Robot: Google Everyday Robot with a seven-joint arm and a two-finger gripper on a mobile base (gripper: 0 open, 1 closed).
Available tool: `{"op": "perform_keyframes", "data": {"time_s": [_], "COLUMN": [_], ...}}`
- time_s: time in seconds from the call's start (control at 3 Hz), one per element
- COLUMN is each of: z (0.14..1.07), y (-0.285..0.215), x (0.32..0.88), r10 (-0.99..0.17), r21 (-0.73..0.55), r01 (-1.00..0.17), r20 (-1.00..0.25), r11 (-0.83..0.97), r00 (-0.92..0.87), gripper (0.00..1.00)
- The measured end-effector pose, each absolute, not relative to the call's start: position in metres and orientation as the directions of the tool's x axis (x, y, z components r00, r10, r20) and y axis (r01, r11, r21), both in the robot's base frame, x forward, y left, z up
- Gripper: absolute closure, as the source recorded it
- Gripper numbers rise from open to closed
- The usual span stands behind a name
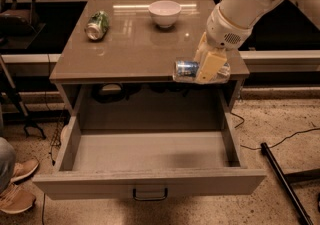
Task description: Place redbull can into top drawer
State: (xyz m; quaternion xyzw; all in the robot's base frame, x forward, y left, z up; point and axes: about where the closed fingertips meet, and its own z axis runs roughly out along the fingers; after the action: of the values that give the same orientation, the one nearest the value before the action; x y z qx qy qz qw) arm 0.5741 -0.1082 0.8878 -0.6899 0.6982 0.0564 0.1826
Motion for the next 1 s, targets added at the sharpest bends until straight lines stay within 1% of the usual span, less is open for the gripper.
{"op": "perform_keyframes", "data": {"time_s": [0.33, 0.67, 1.0], "z": [0.876, 0.834, 0.792], "y": [-0.108, -0.089, -0.069], "x": [0.573, 0.549, 0.533], "r10": [-0.935, -0.885, -0.845], "r21": [-0.143, -0.048, 0.017], "r01": [-0.987, -0.983, -0.97], "r20": [-0.353, -0.445, -0.486], "r11": [0.066, 0.177, 0.244], "r00": [-0.011, -0.138, -0.221], "gripper": [1.0, 1.0, 1.0]}}
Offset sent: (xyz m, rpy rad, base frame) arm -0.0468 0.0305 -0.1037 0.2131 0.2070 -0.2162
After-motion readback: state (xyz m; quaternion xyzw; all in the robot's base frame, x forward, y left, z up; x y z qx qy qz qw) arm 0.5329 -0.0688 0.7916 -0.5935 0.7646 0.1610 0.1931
